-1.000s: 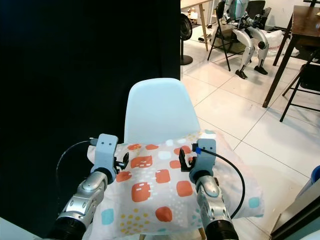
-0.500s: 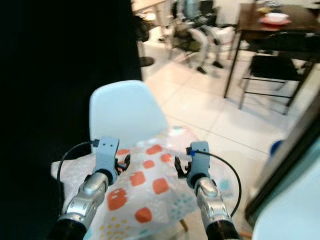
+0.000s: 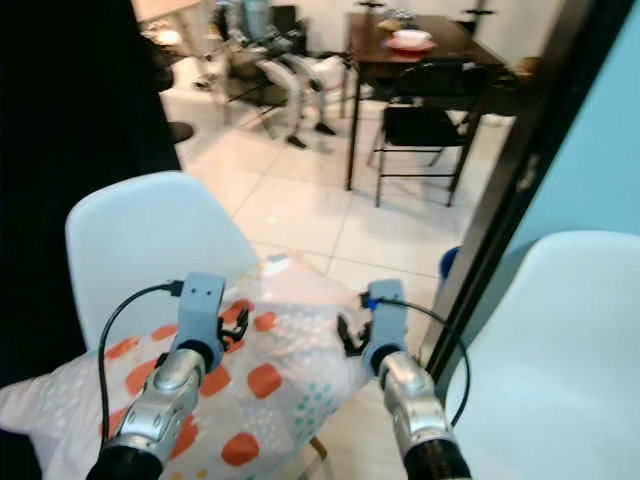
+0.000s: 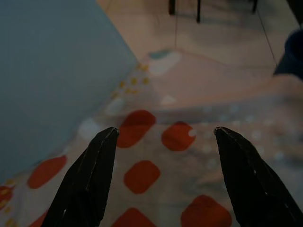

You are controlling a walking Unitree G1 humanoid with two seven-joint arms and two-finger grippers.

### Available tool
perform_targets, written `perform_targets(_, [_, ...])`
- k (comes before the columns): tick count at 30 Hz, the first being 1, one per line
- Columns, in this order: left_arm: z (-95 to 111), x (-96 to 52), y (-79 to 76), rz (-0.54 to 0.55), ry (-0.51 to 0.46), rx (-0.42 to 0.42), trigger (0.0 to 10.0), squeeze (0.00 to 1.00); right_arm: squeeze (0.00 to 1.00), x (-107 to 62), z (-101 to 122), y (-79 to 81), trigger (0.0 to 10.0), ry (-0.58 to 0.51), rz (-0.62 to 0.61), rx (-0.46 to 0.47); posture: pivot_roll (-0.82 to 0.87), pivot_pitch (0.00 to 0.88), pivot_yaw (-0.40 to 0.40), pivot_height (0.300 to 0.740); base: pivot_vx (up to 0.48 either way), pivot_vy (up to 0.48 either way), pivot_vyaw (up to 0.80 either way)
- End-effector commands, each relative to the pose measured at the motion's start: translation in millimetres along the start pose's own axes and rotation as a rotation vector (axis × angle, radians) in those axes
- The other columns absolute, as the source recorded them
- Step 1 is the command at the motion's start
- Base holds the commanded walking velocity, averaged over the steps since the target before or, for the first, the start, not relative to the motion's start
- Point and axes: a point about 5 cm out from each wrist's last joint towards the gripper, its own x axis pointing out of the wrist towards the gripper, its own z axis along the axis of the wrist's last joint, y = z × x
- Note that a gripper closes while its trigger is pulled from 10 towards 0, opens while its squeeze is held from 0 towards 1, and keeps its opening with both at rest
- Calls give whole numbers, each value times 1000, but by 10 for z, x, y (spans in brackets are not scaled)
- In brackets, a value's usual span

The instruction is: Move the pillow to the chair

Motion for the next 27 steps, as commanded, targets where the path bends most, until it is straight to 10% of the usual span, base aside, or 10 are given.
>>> perform_targets(1, [-2, -3, -26, -5, -4, -2, 10000, 0, 0, -15, -8, -32, 10000, 14, -7, -2, 24, 68, 9, 717, 0, 0, -800])
perform_targets(27, [-41, -2, -99, -41, 7, 15, 10000, 0, 0, -80, -85, -140, 10000, 54, -39, -22, 19, 59, 18, 717, 0, 0, -800])
